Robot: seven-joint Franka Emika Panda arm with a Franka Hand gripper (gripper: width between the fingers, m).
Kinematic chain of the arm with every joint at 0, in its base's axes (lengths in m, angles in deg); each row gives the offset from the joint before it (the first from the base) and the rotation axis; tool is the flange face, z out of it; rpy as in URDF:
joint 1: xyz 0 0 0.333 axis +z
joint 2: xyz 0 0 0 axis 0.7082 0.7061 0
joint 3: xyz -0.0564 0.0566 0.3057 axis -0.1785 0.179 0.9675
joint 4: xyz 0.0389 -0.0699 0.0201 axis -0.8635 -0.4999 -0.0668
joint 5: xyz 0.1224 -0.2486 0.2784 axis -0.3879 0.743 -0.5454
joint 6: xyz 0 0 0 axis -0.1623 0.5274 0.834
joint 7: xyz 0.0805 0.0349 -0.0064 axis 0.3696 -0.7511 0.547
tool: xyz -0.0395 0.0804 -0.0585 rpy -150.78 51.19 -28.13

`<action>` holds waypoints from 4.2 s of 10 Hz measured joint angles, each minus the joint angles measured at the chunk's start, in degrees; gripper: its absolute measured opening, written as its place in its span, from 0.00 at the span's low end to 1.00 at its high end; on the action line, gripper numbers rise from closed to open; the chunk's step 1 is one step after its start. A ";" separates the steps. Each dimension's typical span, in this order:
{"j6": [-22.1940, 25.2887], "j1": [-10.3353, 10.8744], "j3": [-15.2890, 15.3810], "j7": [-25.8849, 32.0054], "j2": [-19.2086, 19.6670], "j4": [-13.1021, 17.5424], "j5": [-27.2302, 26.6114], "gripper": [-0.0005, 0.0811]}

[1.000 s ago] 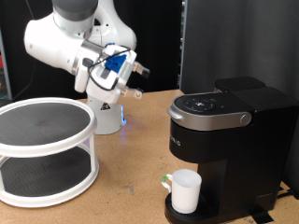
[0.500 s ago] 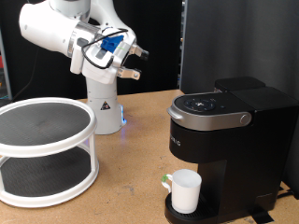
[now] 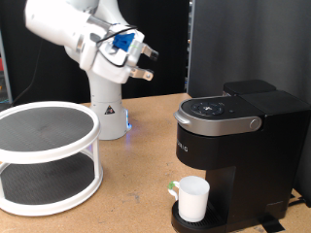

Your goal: Make a cup of coffee with the keurig machine

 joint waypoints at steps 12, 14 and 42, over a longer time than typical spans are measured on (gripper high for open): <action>-7.50 0.59 17.46 -7.05 1.13 13.28 28.35 0.99; -5.25 0.01 19.42 -12.85 4.04 17.52 31.57 0.99; -11.65 1.02 28.20 -13.22 22.15 31.12 52.61 0.95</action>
